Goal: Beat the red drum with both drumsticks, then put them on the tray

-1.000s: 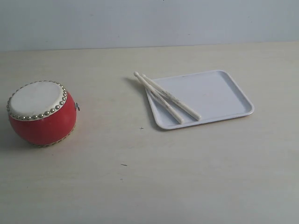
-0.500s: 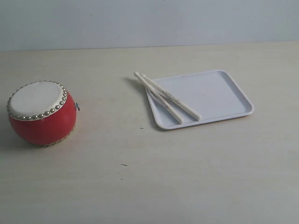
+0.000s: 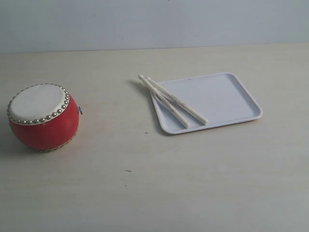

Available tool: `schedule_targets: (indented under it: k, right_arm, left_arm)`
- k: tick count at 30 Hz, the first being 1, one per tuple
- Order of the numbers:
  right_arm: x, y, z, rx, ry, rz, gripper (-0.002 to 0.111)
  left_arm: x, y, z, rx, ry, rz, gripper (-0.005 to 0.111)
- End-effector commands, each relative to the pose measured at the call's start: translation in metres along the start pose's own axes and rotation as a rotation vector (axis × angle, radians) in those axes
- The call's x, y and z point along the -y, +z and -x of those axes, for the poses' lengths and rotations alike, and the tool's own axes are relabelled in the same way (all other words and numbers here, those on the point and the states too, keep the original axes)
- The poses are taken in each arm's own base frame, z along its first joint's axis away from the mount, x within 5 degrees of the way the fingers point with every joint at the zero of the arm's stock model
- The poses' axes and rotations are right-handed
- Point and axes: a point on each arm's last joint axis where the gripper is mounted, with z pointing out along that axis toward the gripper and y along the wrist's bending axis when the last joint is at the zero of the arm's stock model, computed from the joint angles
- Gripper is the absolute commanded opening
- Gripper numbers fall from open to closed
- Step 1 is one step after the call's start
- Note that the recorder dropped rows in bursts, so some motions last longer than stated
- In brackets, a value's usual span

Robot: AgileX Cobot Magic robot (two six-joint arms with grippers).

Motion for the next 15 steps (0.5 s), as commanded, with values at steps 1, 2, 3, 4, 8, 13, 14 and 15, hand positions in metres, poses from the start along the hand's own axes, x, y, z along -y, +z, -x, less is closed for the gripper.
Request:
schedule_targets:
  k: [1,2,3,4,8,13,14,15]
  right_arm:
    - [0.0003,0.0,0.0005,0.019,0.006,-0.003,0.0]
    - [0.0003,0.0,0.0005,0.019,0.006,-0.003,0.0]
    - [0.0003,0.0,0.0005,0.019,0.006,-0.003,0.0]
    - [0.0003,0.0,0.0005,0.019,0.006,-0.003,0.0]
    - [0.0003,0.0,0.0009,0.024,0.004,-0.003,0.0]
    - [0.0004,0.0,0.0012,0.028,0.003,-0.004,0.0]
    - [0.0003,0.0,0.0012,0.028,0.004,-0.003,0.0]
    - [0.0003,0.0,0.0012,0.028,0.004,-0.003,0.0]
  left_arm:
    - [-0.0001,0.0001,0.0002,0.014,0.002,-0.002,0.0]
    - [-0.0001,0.0001,0.0002,0.014,0.002,-0.002,0.0]
    - [-0.0001,0.0001,0.0002,0.014,0.002,-0.002,0.0]
    - [-0.0001,0.0001,0.0002,0.014,0.002,-0.002,0.0]
    - [-0.0001,0.0001,0.0002,0.014,0.002,-0.002,0.0]
    - [-0.0001,0.0001,0.0002,0.014,0.002,-0.002,0.0]
    - [-0.0001,0.0001,0.0002,0.014,0.002,-0.002,0.0]
    - [-0.0001,0.0001,0.0002,0.014,0.002,-0.002,0.0]
